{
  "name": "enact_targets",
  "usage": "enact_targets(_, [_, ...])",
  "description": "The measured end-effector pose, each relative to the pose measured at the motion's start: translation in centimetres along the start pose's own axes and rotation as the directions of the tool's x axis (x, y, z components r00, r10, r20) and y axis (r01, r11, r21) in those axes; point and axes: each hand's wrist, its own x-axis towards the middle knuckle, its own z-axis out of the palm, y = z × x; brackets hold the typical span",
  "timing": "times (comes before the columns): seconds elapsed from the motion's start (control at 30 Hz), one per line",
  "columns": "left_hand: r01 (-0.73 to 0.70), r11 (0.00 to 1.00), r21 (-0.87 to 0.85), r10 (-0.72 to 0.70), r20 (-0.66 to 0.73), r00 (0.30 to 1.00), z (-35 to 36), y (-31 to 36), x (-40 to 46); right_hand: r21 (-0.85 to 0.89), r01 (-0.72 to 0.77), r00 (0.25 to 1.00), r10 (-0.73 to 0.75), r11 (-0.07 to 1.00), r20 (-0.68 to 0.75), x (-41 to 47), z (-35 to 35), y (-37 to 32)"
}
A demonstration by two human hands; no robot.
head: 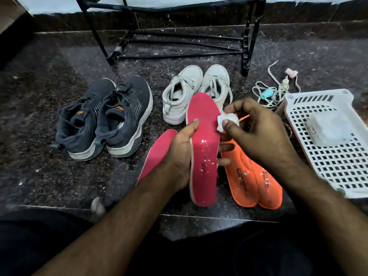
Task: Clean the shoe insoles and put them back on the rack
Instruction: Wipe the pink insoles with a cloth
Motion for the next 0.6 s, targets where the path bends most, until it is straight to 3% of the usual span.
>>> enact_targets(0.2, [0.004,0.999,0.052,-0.004,-0.008,1.0,-0.7,0.0,0.4,-0.105,0.149,0.987,-0.141,0.983,0.082,-0.5,0.6,-0.8])
enact_targets(0.4, [-0.113,0.994,0.014,0.113,0.009,0.994,-1.0,-0.2,0.9,-0.095,0.082,0.988,-0.068,0.992,0.139,-0.3,0.4,0.0])
enact_targets(0.6, [-0.055,0.992,0.116,0.054,0.012,0.998,-0.3,-0.2,0.4,-0.089,0.079,0.995,-0.073,0.993,0.065,-0.4,0.2,-0.3])
